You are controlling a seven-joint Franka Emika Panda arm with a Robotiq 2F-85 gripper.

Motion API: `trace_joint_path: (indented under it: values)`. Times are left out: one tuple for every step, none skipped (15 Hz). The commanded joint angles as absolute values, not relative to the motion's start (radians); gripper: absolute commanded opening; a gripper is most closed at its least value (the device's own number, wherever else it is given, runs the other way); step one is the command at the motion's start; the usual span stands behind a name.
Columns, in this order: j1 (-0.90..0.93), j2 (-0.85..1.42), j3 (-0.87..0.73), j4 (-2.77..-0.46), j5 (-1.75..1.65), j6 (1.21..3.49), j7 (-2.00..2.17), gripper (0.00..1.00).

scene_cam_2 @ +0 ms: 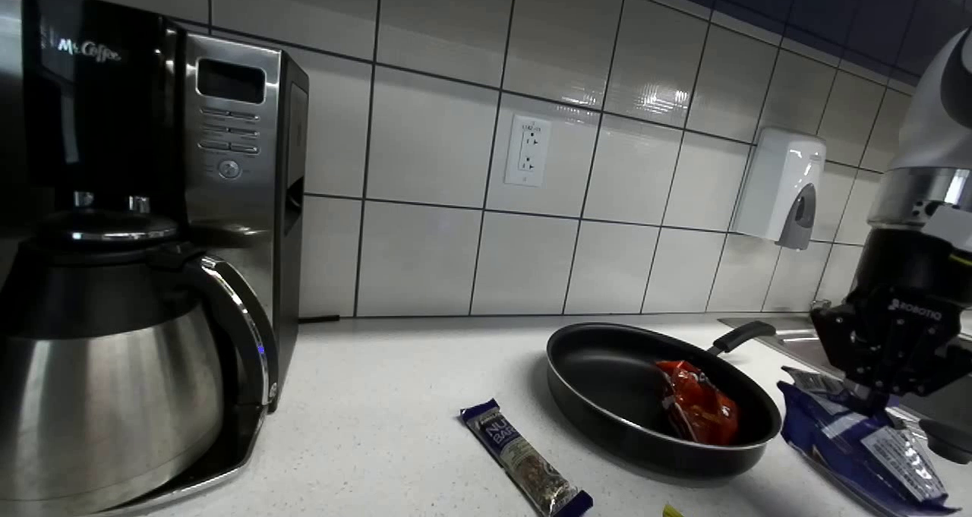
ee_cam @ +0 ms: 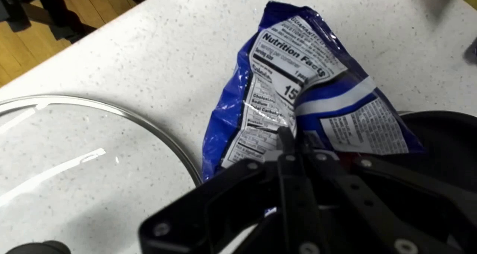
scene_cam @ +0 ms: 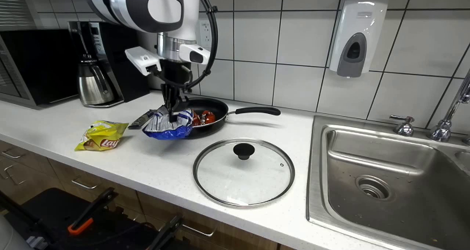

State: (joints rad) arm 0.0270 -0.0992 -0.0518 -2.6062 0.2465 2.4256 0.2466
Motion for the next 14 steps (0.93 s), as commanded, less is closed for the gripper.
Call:
trace_joint_path:
  values:
    - [0.011,-0.067,-0.04,-2.518,0.243,2.388,0.215,0.0]
    - [0.013,-0.054,-0.038,-2.494,0.248,2.388,0.213,0.0]
    - [0.015,-0.042,-0.037,-2.474,0.249,2.39,0.213,0.0]
    - [0.016,-0.026,-0.034,-2.45,0.246,2.393,0.219,0.0]
    - [0.019,-0.011,-0.031,-2.428,0.252,2.394,0.219,0.0]
    - [0.021,0.007,-0.026,-2.405,0.251,2.396,0.226,0.0]
    - [0.024,0.025,-0.021,-2.381,0.246,2.397,0.234,0.0]
    - [0.027,0.042,-0.015,-2.36,0.247,2.397,0.232,0.0]
    - [0.031,0.063,-0.008,-2.334,0.242,2.397,0.237,0.0]
    - [0.036,0.084,0.0,-2.309,0.236,2.397,0.246,0.0]
    - [0.041,0.102,0.006,-2.288,0.237,2.397,0.244,0.0]
    - [0.045,0.122,0.011,-2.265,0.227,2.399,0.256,0.0]
    - [0.049,0.144,0.016,-2.241,0.23,2.397,0.254,0.0]
    - [0.054,0.162,0.019,-2.221,0.226,2.399,0.259,0.0]
